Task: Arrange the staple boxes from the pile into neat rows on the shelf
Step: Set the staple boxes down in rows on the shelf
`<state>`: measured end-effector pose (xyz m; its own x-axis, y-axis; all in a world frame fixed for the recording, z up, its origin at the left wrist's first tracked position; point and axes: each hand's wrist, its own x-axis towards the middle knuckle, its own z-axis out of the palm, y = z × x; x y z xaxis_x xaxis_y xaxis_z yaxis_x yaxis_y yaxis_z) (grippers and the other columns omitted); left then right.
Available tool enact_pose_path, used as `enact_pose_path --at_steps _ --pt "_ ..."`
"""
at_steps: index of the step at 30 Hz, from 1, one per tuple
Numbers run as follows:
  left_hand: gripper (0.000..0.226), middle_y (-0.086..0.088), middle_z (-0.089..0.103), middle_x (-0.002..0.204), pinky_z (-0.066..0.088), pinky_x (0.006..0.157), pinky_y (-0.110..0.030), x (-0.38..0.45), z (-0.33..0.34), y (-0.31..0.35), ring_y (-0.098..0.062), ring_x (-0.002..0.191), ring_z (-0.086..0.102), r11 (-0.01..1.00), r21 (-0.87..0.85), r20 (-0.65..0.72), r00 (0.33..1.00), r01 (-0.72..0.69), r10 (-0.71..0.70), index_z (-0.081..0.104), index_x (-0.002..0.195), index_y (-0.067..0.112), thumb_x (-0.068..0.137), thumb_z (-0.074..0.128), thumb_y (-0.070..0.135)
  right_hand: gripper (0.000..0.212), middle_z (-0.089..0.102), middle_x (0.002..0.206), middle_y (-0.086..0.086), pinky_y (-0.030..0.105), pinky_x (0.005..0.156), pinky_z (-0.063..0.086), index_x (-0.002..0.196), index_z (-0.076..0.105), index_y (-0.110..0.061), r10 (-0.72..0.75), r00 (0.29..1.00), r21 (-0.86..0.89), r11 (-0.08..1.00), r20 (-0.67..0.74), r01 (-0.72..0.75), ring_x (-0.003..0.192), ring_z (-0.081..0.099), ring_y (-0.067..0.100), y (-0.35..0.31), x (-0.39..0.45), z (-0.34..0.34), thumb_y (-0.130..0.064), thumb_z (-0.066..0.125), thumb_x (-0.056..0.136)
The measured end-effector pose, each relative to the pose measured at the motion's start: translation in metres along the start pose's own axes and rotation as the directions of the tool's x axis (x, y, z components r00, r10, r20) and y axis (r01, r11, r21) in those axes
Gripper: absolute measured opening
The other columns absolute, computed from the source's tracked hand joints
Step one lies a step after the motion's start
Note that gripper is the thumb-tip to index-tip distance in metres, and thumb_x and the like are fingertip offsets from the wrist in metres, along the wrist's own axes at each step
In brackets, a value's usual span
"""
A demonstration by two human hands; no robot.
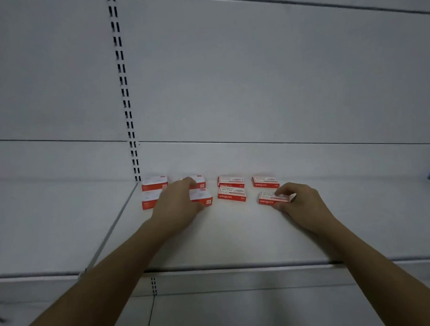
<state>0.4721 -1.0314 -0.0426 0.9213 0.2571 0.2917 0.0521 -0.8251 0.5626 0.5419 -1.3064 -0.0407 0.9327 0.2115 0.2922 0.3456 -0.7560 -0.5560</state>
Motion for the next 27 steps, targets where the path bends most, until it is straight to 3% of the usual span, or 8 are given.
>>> enact_pose_path --at_steps 5,10,14,17,22,27 --pt "0.040 -0.001 0.052 0.130 0.043 0.094 -0.030 -0.007 0.017 0.001 -0.019 0.114 0.054 0.990 0.139 -0.074 0.997 -0.004 0.015 0.056 0.124 0.022 0.086 0.066 0.030 0.021 0.058 0.116 0.006 0.018 0.087 0.037 0.104 0.068 -0.016 -0.067 0.997 0.065 0.996 0.026 0.065 0.105 0.057 0.020 0.016 0.019 0.005 -0.013 0.067 0.083" --pt "0.033 0.008 0.052 0.127 0.048 0.077 -0.028 -0.021 0.026 0.007 -0.014 0.106 0.056 0.977 0.206 -0.160 0.983 -0.053 0.087 0.056 0.120 0.030 0.087 0.060 0.026 0.032 0.057 0.115 0.005 0.013 0.090 0.034 0.105 0.069 -0.015 -0.189 0.982 0.166 0.969 0.020 0.183 0.106 0.055 0.018 0.033 0.022 0.010 0.004 0.055 0.083" --pt "0.022 0.011 0.057 0.122 0.042 0.073 -0.024 -0.024 0.024 0.014 -0.008 0.100 0.057 0.971 0.238 -0.203 0.976 -0.024 0.074 0.062 0.110 0.032 0.088 0.063 0.029 0.036 0.055 0.127 0.007 0.025 0.102 0.034 0.120 0.065 -0.011 -0.243 0.968 0.133 0.964 0.068 0.232 0.119 0.048 0.023 0.032 0.024 0.016 -0.002 0.053 0.087" --pt "0.028 0.009 0.059 0.126 0.039 0.082 -0.021 -0.024 0.024 0.017 -0.010 0.111 0.055 0.964 0.267 -0.183 0.982 0.005 0.045 0.064 0.116 0.030 0.089 0.060 0.026 0.040 0.050 0.137 0.006 0.029 0.108 0.031 0.130 0.058 -0.013 -0.238 0.967 0.095 0.969 0.096 0.229 0.126 0.042 0.022 0.030 0.020 0.017 -0.008 0.051 0.091" --pt "0.032 0.009 0.058 0.131 0.035 0.092 -0.020 -0.023 0.023 0.017 -0.009 0.122 0.050 0.959 0.283 -0.164 0.986 0.014 0.034 0.064 0.119 0.031 0.087 0.061 0.025 0.040 0.050 0.137 0.005 0.031 0.107 0.034 0.132 0.056 -0.013 -0.237 0.970 0.099 0.968 0.052 0.231 0.125 0.042 0.021 0.030 0.020 0.018 -0.010 0.051 0.092" --pt "0.042 0.015 0.052 0.135 0.041 0.085 -0.023 -0.024 0.024 0.019 -0.008 0.119 0.052 0.969 0.247 -0.188 0.981 0.008 0.040 0.057 0.125 0.038 0.083 0.061 0.036 0.039 0.052 0.131 0.004 0.033 0.102 0.041 0.129 0.059 -0.015 -0.252 0.968 0.075 0.965 -0.003 0.252 0.117 0.046 0.021 0.033 0.025 0.023 -0.013 0.053 0.090"
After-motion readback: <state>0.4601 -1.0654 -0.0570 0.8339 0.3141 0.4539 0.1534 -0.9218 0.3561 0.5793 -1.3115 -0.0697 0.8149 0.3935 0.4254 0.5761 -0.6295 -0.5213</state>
